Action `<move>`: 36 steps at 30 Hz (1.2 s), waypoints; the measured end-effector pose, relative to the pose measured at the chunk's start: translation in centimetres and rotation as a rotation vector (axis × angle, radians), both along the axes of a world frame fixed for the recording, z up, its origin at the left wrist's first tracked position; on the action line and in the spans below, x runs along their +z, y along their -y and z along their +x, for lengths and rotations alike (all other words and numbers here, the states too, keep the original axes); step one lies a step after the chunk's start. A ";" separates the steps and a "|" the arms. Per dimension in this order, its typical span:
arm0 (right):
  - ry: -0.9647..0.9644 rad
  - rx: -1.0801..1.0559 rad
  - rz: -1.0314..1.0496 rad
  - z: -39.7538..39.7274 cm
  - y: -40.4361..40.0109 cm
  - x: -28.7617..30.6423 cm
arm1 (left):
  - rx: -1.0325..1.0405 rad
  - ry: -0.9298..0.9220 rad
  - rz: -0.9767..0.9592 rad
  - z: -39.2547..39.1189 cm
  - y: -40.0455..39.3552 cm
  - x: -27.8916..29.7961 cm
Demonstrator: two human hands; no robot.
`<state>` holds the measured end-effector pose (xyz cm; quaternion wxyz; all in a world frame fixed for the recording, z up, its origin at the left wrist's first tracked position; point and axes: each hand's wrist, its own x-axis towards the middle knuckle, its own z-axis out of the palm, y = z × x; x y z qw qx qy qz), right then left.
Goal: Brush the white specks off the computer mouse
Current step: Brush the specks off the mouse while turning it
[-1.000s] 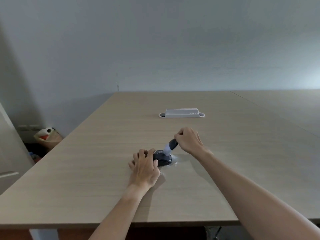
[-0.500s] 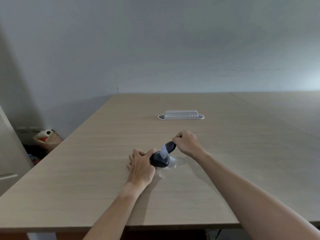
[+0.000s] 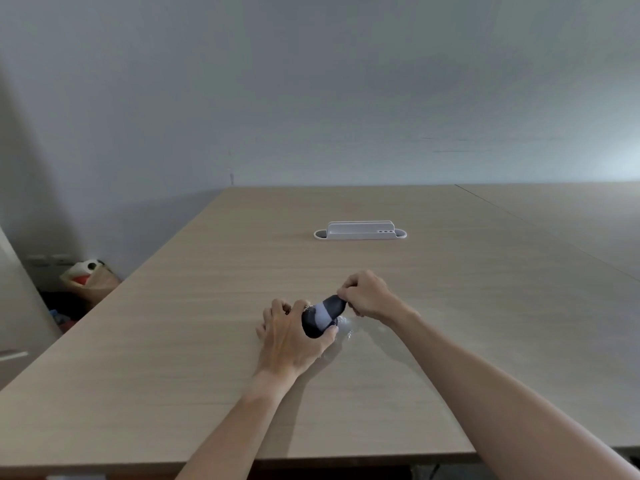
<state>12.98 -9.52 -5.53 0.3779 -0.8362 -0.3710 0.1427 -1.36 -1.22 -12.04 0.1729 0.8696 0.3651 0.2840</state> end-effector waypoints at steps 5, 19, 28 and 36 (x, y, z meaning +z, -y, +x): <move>0.164 -0.181 0.093 0.5 -0.5 0.3 | -0.051 0.049 -0.004 -0.2 -0.1 -0.4; 0.103 -0.054 0.100 -1.6 -0.5 1.6 | -0.022 0.046 -0.033 -0.5 0.4 0.1; 0.202 -0.149 0.139 -1.2 -1.1 1.6 | -0.084 0.061 -0.040 -0.8 0.4 0.0; 0.215 -0.070 0.015 -1.3 -1.0 1.0 | -0.032 0.026 -0.042 -0.7 0.4 0.1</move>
